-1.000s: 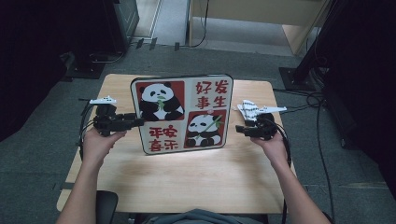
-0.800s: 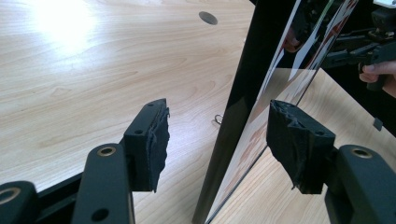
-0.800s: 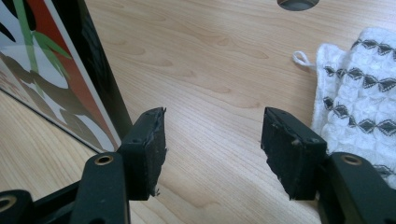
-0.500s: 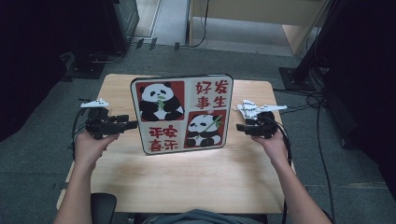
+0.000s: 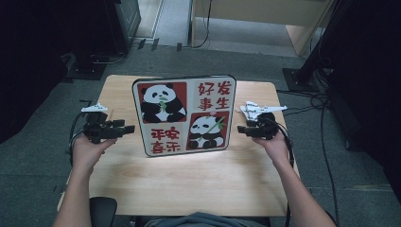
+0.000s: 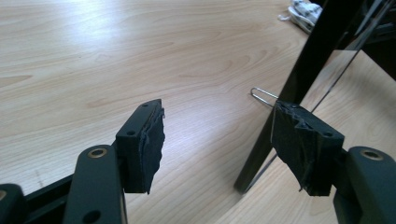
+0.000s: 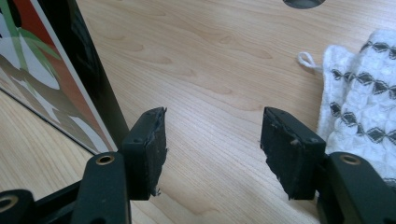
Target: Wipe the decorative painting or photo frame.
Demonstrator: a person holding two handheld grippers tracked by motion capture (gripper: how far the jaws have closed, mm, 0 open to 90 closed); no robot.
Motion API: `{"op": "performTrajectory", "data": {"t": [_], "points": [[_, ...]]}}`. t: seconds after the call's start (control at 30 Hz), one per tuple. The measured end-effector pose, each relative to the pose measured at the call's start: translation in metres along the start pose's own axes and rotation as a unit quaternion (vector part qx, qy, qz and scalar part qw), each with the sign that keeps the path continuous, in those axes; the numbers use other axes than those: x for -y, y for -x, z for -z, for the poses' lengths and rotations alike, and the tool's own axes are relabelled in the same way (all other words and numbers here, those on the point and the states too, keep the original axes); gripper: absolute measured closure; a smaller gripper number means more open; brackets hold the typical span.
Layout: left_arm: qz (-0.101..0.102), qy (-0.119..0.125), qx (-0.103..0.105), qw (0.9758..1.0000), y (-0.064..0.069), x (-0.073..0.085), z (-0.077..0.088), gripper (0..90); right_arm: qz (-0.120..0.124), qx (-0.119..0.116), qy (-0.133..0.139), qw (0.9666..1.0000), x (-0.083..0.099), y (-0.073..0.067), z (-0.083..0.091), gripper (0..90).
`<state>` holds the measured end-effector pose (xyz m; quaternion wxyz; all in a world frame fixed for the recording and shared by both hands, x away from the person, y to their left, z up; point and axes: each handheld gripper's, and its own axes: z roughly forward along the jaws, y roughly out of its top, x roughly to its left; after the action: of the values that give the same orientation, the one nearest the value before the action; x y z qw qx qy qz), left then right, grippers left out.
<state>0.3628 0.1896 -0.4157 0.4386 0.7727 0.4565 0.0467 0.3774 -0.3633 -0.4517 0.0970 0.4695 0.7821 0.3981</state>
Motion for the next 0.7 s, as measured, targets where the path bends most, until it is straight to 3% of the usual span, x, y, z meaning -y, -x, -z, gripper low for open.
{"op": "performTrajectory", "data": {"t": [0.3,0.4,0.53,0.7], "points": [[0.01,-0.008,-0.009,0.9999,-0.009,0.0045,-0.0021,33.9,0.002,-0.002,-0.007,1.0,0.0007,0.0005,-0.0028,41.5],[0.016,-0.006,-0.022,0.9996,-0.0102,0.0053,-0.0029,34.0,0.002,-0.002,-0.006,1.0,0.0008,0.0009,-0.003,41.5],[-0.008,-0.01,-0.044,0.9989,-0.0094,0.0071,-0.0043,37.3,0.001,-0.003,-0.011,0.9999,0.0009,0.0004,-0.0034,41.5],[-0.008,-0.01,-0.047,0.9988,-0.008,0.0071,-0.0067,36.9,0.003,-0.003,-0.009,1.0,0.0008,0.0006,-0.0035,41.5]]}}
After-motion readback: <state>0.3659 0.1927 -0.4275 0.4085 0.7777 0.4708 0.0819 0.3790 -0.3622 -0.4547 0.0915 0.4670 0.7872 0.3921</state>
